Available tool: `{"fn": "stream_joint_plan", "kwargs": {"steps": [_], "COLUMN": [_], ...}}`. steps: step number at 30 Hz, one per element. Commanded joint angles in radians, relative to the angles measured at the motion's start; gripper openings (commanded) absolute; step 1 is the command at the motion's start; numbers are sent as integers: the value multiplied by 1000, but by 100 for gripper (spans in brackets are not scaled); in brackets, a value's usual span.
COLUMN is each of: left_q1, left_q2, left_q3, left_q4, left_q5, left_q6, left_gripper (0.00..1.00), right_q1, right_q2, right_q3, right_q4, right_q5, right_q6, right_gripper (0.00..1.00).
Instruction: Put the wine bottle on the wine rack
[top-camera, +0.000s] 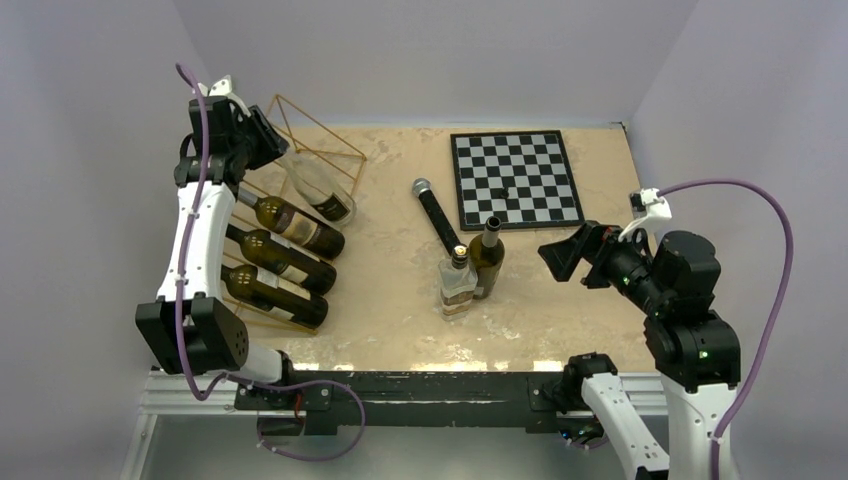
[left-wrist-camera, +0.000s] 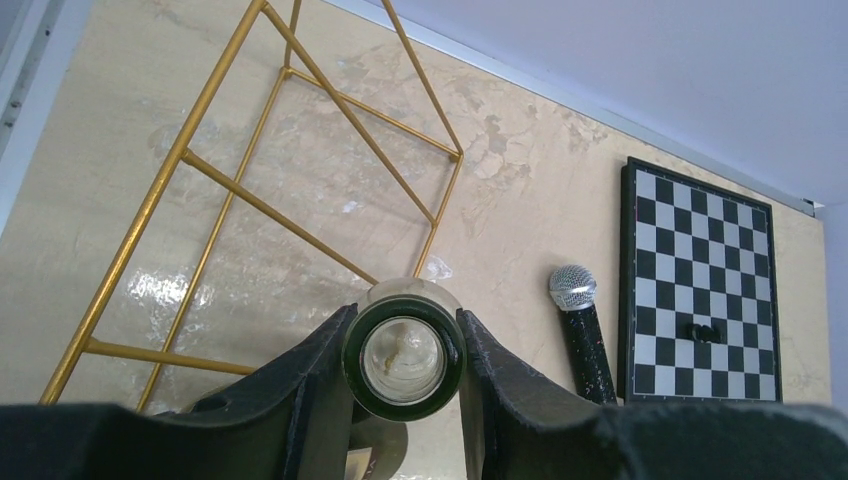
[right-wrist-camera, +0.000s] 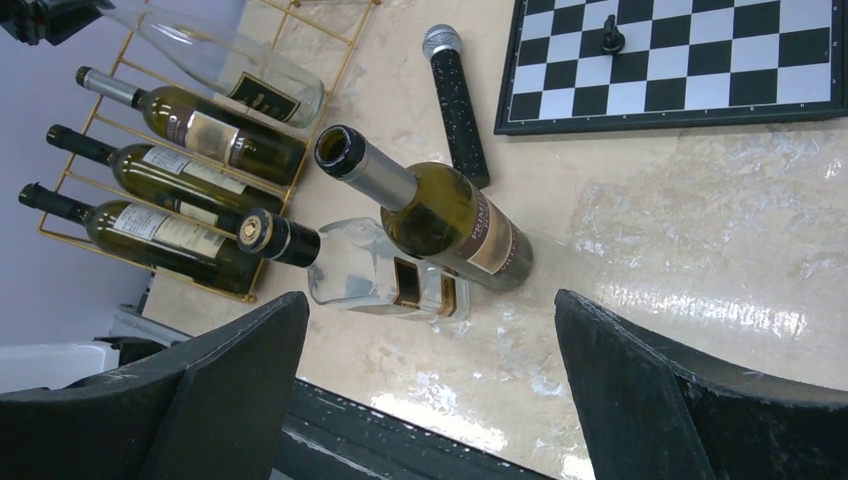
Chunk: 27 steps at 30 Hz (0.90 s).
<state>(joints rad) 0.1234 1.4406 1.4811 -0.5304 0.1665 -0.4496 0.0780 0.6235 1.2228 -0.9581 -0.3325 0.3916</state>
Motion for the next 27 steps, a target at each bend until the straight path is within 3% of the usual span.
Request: {"fn": "stream_joint_plan", "kwargs": {"steps": [1, 27], "left_q1": [20, 93], "left_q2": [-9, 58], "left_q3": [83, -77], "left_q4": [198, 253], "left_q5": [67, 130], "left_q6": [-46, -138], "left_gripper": [0, 0], "right_q1": [-2, -1], "right_q2": [-8, -6], "right_q3": [-15, -56], "right_q4": [21, 46], "right_q5": [-3, -16], "right_q6": [-8, 4], "right_gripper": [99, 99]}}
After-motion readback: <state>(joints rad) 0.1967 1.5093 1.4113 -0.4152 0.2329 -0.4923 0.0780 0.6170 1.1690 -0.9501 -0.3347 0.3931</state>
